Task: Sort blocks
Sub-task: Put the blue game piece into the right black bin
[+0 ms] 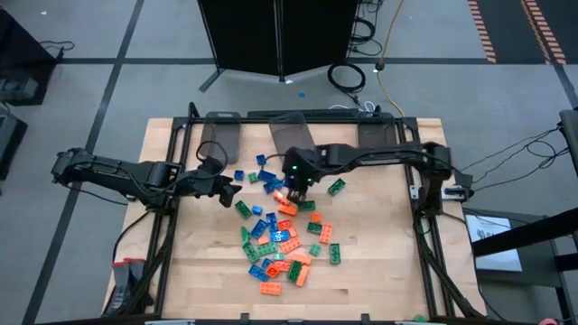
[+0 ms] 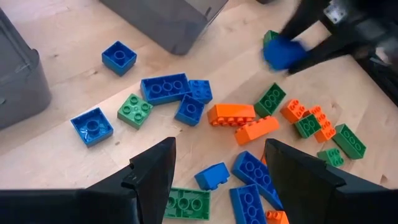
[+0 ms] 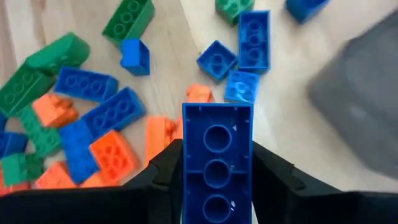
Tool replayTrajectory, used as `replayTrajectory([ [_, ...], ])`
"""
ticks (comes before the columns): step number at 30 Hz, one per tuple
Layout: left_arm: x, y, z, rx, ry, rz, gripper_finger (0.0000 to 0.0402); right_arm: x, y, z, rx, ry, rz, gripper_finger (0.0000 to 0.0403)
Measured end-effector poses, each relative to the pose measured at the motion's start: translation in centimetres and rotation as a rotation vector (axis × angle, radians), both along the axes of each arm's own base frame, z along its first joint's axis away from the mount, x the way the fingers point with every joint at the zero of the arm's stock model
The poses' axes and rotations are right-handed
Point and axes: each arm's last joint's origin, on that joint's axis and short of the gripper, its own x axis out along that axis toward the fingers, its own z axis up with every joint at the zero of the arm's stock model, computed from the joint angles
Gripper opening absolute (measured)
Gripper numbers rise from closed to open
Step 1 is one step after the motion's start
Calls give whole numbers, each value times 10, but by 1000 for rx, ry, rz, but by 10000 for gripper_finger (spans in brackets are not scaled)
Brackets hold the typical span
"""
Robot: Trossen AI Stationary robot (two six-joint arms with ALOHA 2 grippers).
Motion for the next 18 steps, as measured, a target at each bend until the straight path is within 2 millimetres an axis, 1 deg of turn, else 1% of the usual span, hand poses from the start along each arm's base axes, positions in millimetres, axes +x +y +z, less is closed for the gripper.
replayTrajectory([
  [1, 0, 0, 0, 0, -1, 1, 248, -7, 0, 12, -39, -10, -10, 117],
  [3, 0, 0, 0, 1, 0, 1, 248, -26, -8, 36, -135, -6, -58, 117],
  [6, 0, 0, 0, 4, 0, 4, 248, -59, -35, 59, -252, 70, -176, 117],
  [10, 0, 0, 0, 5, -1, 5, 248, -109, -76, 76, -298, 206, -362, 117],
  [12, 0, 0, 0, 5, -2, 6, 248, -132, -96, 78, -309, 261, -465, 117],
  [14, 0, 0, 0, 5, -1, 5, 248, -156, -114, 71, -295, 306, -563, 117],
  [16, 0, 0, 0, 5, -2, 6, 248, -176, -126, 59, -266, 326, -638, 117],
  [18, 0, 0, 0, 5, -2, 5, 248, -194, -136, 41, -212, 337, -690, 117],
])
